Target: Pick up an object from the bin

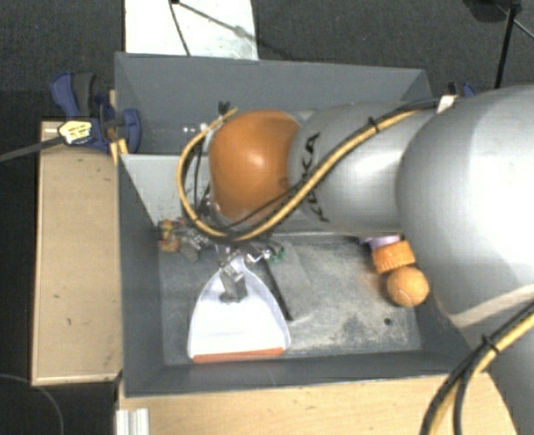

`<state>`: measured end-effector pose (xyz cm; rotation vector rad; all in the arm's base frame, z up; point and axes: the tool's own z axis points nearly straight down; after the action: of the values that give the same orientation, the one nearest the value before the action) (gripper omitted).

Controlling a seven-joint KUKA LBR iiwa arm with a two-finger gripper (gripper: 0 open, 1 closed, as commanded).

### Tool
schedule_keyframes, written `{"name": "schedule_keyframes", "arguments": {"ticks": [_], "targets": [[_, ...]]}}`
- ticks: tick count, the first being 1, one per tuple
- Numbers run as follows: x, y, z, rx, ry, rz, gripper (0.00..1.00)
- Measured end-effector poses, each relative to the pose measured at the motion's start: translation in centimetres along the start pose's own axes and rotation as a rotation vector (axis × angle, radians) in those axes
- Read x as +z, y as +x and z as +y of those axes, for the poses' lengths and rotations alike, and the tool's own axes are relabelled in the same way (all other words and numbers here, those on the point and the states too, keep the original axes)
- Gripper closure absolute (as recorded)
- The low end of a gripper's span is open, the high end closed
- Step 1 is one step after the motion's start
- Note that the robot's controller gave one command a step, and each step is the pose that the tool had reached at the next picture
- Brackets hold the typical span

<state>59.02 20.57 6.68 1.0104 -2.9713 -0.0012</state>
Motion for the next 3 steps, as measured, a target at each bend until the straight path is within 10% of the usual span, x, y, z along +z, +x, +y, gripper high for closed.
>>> {"name": "schedule_keyframes", "arguments": {"ticks": [2,3], "targets": [[-0.07,-0.01,-0.06,0.001,0.0,0.0,0.0],[-0.48,-0.11,-0.16,-0.007,0.0,-0.006,1.0]]}}
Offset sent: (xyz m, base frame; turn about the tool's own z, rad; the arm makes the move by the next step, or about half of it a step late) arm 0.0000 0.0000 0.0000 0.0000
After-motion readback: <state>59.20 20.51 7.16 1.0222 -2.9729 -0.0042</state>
